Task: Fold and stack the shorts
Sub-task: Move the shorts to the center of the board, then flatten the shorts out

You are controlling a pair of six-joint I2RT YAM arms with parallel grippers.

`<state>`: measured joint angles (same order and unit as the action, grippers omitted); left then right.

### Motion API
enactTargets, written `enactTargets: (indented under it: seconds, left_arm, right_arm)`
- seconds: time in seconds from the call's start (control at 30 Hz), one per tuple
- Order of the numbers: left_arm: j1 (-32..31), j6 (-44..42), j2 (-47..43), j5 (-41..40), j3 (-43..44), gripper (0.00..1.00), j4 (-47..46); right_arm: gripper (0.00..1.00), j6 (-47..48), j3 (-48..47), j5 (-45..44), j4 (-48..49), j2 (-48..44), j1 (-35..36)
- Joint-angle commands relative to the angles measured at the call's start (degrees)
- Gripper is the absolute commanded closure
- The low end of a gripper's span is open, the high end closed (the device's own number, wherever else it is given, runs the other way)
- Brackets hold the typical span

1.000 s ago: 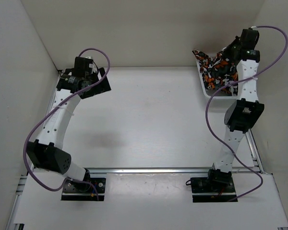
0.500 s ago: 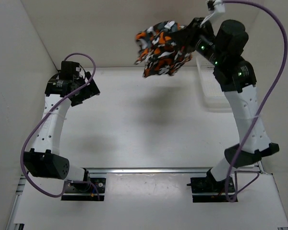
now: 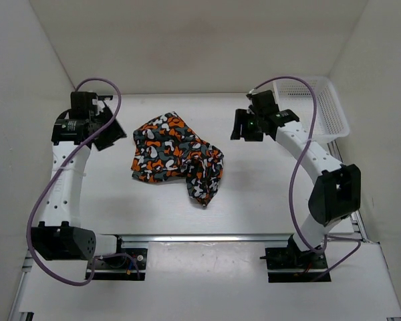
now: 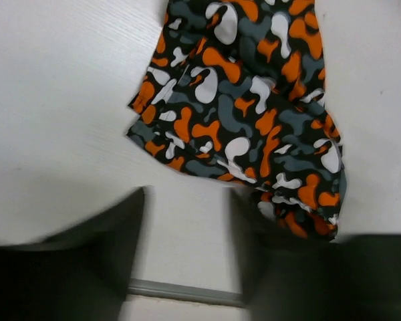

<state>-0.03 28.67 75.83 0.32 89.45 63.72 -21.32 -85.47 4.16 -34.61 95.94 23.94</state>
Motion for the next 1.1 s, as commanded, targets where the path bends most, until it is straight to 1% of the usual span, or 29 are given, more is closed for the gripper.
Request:
enactTargets:
  seconds: [0.0, 0.03, 0.07, 0.1, 0.13, 0.17, 0.2, 0.23, 0.27, 0.3, 0.33, 0.37, 0.4, 0.43, 0.47, 0.57, 0.6, 0.63, 0.67, 0.7, 0.73, 0.8, 0.83, 0.87, 0.93, 0.97, 1.0, 1.03, 1.07]
  left_arm:
    - [-0.49, -0.28, -1.73, 2.93, -5.84, 0.58, -2.72]
    - [-0.49, 0.25, -1.74, 2.94, -7.34, 0.81, -3.95]
    - [-0.49, 0.25, -2.44, 3.54, -8.75, 0.86, -4.48]
    - [-0.49, 0.86, -2.44, 3.55, -11.20, 0.86, -4.49]
    - [-0.49, 1.47, -2.44, 3.55, -12.44, 0.83, -5.36]
    - [-0.49, 1.48, -1.57, 4.77, -13.50, 0.71, -5.36]
    - [-1.10, 1.48, -0.78, 6.35, -15.34, 0.29, -7.10]
    - [-1.63, 0.87, 1.23, 7.58, -15.97, 0.13, -7.12]
    - [-2.16, 0.87, 2.47, 7.59, -16.49, 0.02, -7.64]
    - [-2.86, 1.47, 3.78, 8.29, -17.37, 0.00, -8.17]
    - [-3.39, 1.48, 6.32, 8.30, -17.90, 0.00, -9.66]
    - [-3.39, 1.48, 7.65, 8.91, -17.91, 0.00, -10.37]
    - [-3.39, 1.48, 8.97, 10.04, -18.78, 0.00, -11.07]
    - [-3.39, 2.00, 11.24, 10.05, -18.79, 0.02, -11.77]
    - [-3.39, 2.01, 12.31, 10.05, -19.31, 0.07, -12.91]
    - [-4.01, 2.01, 16.00, 9.44, -19.31, 0.29, -14.15]
    - [-4.01, 2.01, 16.88, 8.13, -19.31, 0.32, -14.15]
    - [-4.53, 2.01, 17.85, 8.12, -18.79, 0.31, -14.15]
    - [-4.54, 2.01, 19.95, 7.60, -18.26, 0.26, -14.15]
    - [-4.54, 2.53, 21.01, 7.59, -18.26, 0.19, -14.15]
    - [-4.54, 2.54, 21.98, 7.59, -18.26, 0.12, -14.15]
    - [-4.54, 3.14, 25.14, 6.98, -16.95, 0.09, -14.77]
    - [-4.54, 3.15, 26.20, 6.98, -16.42, 0.09, -14.77]
    - [-4.54, 3.15, 28.12, 6.98, -15.19, 0.11, -14.77]
    - [-5.06, 3.15, 29.80, 6.98, -13.87, 0.18, -15.30]
    - [-5.67, 3.15, 31.55, 6.98, -12.47, 0.28, -15.30]
    - [-5.68, 3.15, 32.35, 6.98, -11.76, 0.34, -15.30]
    - [-6.29, 3.15, 32.97, 6.98, -11.23, 0.43, -15.30]
    - [-6.30, 3.67, 33.50, 6.98, -10.53, 0.61, -15.30]
  right_arm:
    - [0.39, 0.67, -0.15, -2.57, -0.19, -9.00, 0.67]
    - [0.67, 0.67, 2.48, -3.28, -0.19, -9.71, 0.67]
    - [0.81, 0.67, 3.98, -3.98, -0.19, -10.42, 1.36]
    - [0.91, 0.67, 5.56, -4.60, -0.72, -11.55, 2.33]
    - [0.96, 0.15, 7.23, -4.60, -0.72, -12.09, 2.94]
    - [0.98, 0.14, 8.73, -3.99, -0.72, -12.79, 3.73]
    - [0.98, -0.38, 11.27, -3.99, -0.72, -12.80, 5.74]
    - [0.93, -0.91, 12.42, -2.94, -0.72, -13.58, 6.89]
    - [0.67, -0.91, 13.39, -0.93, -0.72, -14.28, 9.95]
    - [0.52, -0.91, 14.71, -0.91, -0.72, -14.29, 11.81]
    - [0.40, -1.52, 14.72, -0.91, -0.72, -14.81, 13.74]
    - [0.31, -1.53, 15.33, -0.91, -0.72, -14.82, 17.85]
    - [0.17, -2.14, 15.33, -3.09, -0.72, -14.82, 19.72]
    - [0.12, -2.15, 15.86, -4.41, -1.24, -14.82, 21.39]
    - [0.09, -2.84, 15.86, -5.56, -1.25, -14.82, 24.19]
    - [0.06, -4.94, 17.26, -6.89, -1.25, -14.12, 27.46]
    - [0.06, -4.96, 17.27, -6.37, -0.73, -14.11, 27.99]
    - [0.06, -5.74, 17.88, -6.36, 0.58, -13.24, 28.00]
    - [0.08, -5.75, 17.88, -5.84, 1.47, -12.19, 28.87]
    - [0.08, -6.44, 18.49, -5.83, 2.26, -11.49, 29.49]
    - [0.12, -6.45, 18.50, -5.83, 2.96, -9.65, 29.49]
    - [0.15, -6.45, 17.89, -5.31, 4.02, -7.36, 29.49]
    - [0.18, -6.45, 17.36, -5.31, 4.02, -5.35, 29.49]
    - [0.20, -6.45, 16.75, -5.31, 4.72, -4.46, 29.49]
    - [0.29, -6.45, 15.96, -6.62, 4.73, -2.44, 29.49]
    - [0.34, -6.45, 15.43, -6.62, 4.73, -2.43, 29.49]
    - [0.41, -6.45, 15.42, -6.62, 4.73, -1.64, 29.49]
    - [0.55, -6.45, 15.42, -6.62, 4.73, -1.63, 29.49]
    - [0.62, -6.45, 15.42, -7.23, 4.73, -1.63, 29.49]
